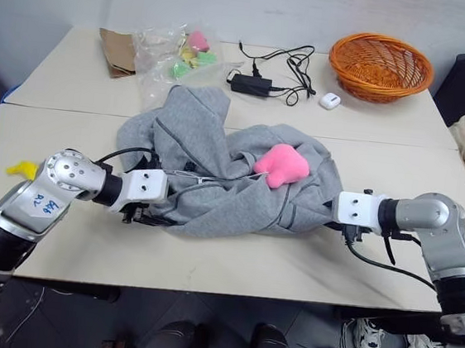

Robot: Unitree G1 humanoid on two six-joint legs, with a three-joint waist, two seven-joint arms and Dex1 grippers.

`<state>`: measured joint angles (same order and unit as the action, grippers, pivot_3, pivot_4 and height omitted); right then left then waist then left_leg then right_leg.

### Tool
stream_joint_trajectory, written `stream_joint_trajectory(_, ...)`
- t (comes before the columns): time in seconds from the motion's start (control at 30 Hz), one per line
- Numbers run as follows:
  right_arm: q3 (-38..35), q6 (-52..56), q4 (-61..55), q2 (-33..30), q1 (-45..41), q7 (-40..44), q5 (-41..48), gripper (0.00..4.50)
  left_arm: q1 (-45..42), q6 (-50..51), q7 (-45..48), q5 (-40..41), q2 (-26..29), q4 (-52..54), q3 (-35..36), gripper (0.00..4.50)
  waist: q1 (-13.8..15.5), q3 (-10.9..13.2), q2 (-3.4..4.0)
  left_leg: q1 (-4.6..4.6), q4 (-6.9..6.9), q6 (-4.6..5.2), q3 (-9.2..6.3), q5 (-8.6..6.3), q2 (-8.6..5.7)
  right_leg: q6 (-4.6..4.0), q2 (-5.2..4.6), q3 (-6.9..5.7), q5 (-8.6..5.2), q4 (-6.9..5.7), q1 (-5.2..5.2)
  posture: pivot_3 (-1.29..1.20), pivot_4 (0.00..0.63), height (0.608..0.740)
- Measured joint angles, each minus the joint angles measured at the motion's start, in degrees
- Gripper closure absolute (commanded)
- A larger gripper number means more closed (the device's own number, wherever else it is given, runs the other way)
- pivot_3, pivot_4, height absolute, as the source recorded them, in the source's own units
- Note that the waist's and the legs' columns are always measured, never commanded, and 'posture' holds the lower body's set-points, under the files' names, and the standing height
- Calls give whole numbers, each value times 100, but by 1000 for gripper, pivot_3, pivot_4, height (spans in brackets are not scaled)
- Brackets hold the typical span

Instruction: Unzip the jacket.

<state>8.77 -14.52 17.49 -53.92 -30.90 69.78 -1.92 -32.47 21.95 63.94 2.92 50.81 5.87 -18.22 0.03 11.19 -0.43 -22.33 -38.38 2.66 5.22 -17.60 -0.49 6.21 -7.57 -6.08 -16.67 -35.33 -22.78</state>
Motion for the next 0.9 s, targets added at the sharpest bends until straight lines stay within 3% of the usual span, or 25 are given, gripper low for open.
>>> stream_joint_trajectory(0.1,-26,-8,-45,-73,118,146,112,4500,163,-174,173,-26,152,10,6,3676,-3,0,0,0,0,0,0,0,1,0,-1,0,0,0,0,0,150,740)
stream_joint_trajectory(0.17,-56,-3,-178,-260,290,292,228,4500,270,-329,407,10,351,56,24,4342,7,0,0,0,0,0,-1,-1,1,0,-4,-1,0,2,0,0,150,740)
stream_joint_trajectory(0.2,-110,8,-254,-406,410,388,309,4500,311,-409,525,17,458,57,38,4469,7,0,1,1,0,1,0,-3,1,0,-5,-1,0,3,1,0,150,740)
stream_joint_trajectory(0.4,-968,275,-1459,-1475,1964,1100,1256,4500,586,-1207,1014,-96,1280,16,94,4469,45,4,8,11,5,1,-1,-9,7,-1,-6,-1,0,12,12,0,150,740)
stream_joint_trajectory(0.57,-1433,703,-2156,-1563,2740,957,1552,4500,858,-1320,1111,-30,1330,74,252,4469,6,4,9,17,3,1,-1,-14,11,-1,-7,4,0,11,17,0,150,740)
stream_joint_trajectory(0.73,-1432,994,-2311,-1514,2762,588,1479,4500,898,-1175,1013,-29,1143,101,361,4469,9,4,10,17,1,1,1,-15,11,-1,-6,5,0,10,17,0,150,740)
stream_joint_trajectory(0.77,-1433,1074,-2344,-1514,2777,584,1484,3959,898,-1113,998,-24,1099,107,378,3972,28,4,10,16,-4,1,-1,-15,11,0,-6,5,0,10,18,0,150,740)
stream_joint_trajectory(0.9,-1619,1393,-2389,-1599,2907,718,1579,2715,920,-981,1016,4,1080,122,448,2833,67,5,10,14,-17,8,1,-23,11,0,-7,6,0,5,18,0,150,740)
